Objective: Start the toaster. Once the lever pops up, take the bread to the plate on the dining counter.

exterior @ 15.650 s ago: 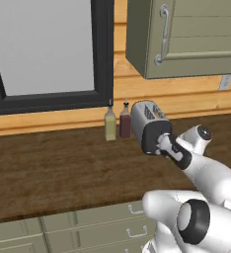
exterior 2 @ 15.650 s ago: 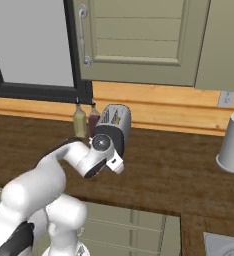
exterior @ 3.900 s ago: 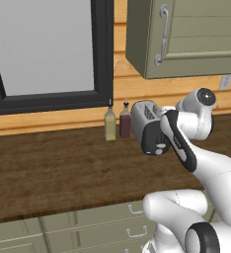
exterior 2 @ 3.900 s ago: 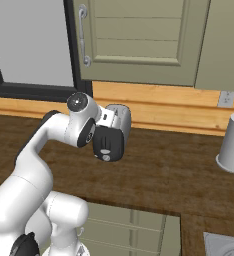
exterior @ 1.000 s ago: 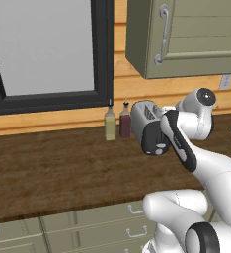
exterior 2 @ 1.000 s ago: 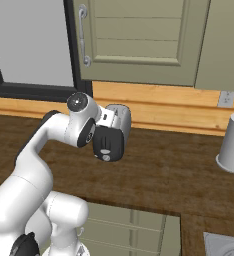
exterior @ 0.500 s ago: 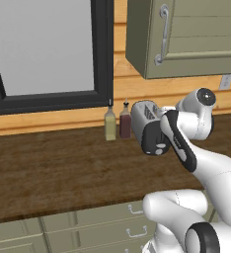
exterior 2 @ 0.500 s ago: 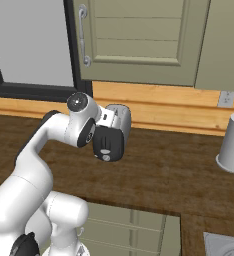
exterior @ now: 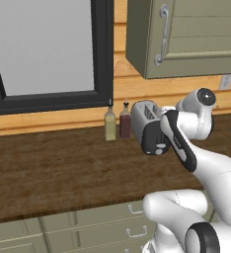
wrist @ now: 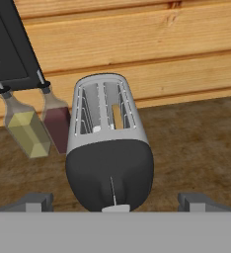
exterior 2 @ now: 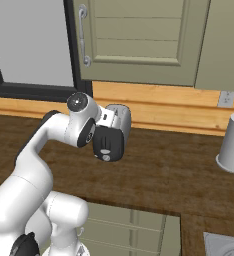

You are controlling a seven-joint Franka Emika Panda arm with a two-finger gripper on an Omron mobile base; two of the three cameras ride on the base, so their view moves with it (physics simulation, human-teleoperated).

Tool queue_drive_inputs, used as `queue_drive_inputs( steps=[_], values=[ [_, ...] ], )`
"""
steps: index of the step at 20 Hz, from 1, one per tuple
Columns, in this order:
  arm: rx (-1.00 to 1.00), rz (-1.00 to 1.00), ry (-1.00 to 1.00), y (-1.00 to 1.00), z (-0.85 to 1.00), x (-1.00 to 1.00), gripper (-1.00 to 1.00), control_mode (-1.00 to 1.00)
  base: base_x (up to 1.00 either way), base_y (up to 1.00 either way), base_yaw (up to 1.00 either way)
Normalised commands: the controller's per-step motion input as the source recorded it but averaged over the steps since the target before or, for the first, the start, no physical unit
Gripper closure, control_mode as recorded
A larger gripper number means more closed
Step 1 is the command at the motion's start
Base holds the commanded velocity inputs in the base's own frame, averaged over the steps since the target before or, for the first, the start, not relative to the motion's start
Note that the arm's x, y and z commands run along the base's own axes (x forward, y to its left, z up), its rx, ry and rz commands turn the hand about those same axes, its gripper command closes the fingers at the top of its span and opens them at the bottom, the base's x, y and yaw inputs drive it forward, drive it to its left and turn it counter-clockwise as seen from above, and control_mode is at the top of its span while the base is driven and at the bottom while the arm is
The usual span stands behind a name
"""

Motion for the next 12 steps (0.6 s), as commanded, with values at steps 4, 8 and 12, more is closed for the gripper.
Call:
queue_drive_inputs(
  steps=[4, 8, 12],
  values=[
    [0.0, 0.0, 0.0, 0.0, 0.0, 0.0, -1.0, -1.0, 0.0, 0.0, 0.0],
    [0.0, 0.0, 0.0, 0.0, 0.0, 0.0, -1.0, -1.0, 0.0, 0.0, 0.0],
    [0.0, 0.0, 0.0, 0.0, 0.0, 0.0, -1.0, -1.0, 0.0, 0.0, 0.0]
  ],
)
